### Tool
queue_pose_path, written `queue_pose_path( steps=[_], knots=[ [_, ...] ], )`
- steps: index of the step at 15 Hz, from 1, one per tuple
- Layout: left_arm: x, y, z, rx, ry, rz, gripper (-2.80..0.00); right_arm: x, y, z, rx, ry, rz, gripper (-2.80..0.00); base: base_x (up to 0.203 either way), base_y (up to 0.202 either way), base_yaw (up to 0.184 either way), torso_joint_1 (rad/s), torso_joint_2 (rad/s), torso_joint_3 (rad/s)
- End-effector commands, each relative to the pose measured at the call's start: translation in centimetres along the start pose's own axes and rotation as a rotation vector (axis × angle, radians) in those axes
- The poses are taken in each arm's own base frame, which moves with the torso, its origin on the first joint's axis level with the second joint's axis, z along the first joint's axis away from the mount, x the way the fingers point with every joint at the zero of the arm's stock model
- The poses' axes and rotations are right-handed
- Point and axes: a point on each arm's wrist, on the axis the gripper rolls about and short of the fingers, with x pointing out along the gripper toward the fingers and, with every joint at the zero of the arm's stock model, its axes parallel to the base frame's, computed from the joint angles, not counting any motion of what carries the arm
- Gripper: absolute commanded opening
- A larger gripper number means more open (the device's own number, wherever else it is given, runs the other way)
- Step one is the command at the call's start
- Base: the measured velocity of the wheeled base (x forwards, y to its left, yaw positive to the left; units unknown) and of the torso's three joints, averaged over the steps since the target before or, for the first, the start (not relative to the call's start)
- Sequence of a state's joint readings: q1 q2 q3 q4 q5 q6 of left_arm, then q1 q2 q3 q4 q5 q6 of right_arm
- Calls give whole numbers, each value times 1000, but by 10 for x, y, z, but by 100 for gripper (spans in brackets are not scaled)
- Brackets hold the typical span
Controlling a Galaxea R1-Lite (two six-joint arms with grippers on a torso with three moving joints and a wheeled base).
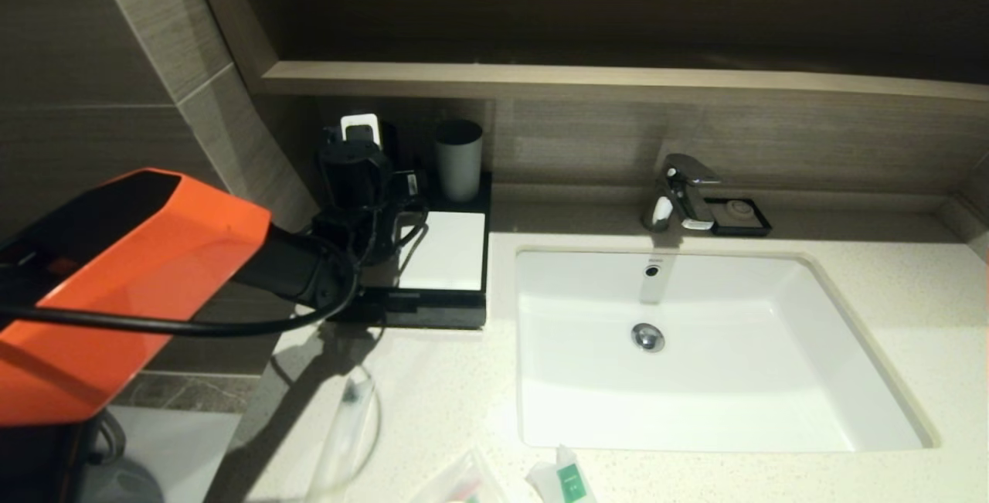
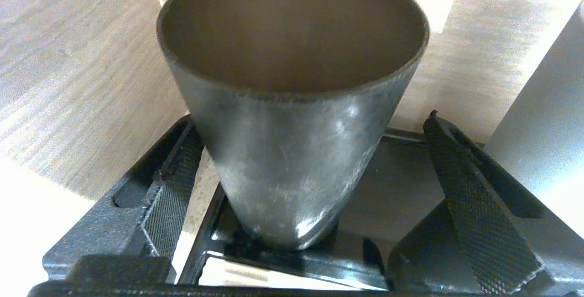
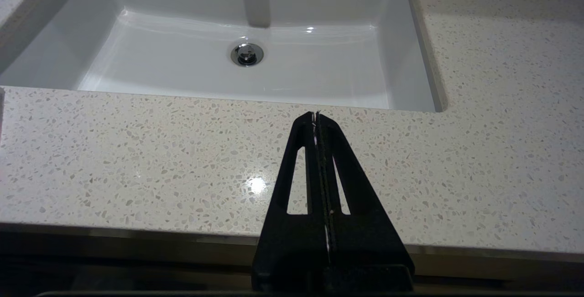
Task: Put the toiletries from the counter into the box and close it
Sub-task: Place the cup on the storage box
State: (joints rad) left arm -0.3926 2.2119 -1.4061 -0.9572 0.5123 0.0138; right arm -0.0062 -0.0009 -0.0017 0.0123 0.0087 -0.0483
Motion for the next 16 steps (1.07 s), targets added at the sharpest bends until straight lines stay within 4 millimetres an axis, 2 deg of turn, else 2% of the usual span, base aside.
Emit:
queue_pose_path(
  steps=[1, 10, 16],
  knots=[
    [2, -1, -1, -1, -4, 3, 0, 0, 0, 0, -1, -1, 2, -280, 0, 0, 0, 0, 0, 0],
    [2, -1, 5, -7, -13, 3, 0, 0, 0, 0, -1, -1, 2, -280, 0, 0, 0, 0, 0, 0],
    [-17, 10, 26, -12, -21, 5, 0, 0, 0, 0, -1, -1, 1, -280, 0, 0, 0, 0, 0, 0]
  ],
)
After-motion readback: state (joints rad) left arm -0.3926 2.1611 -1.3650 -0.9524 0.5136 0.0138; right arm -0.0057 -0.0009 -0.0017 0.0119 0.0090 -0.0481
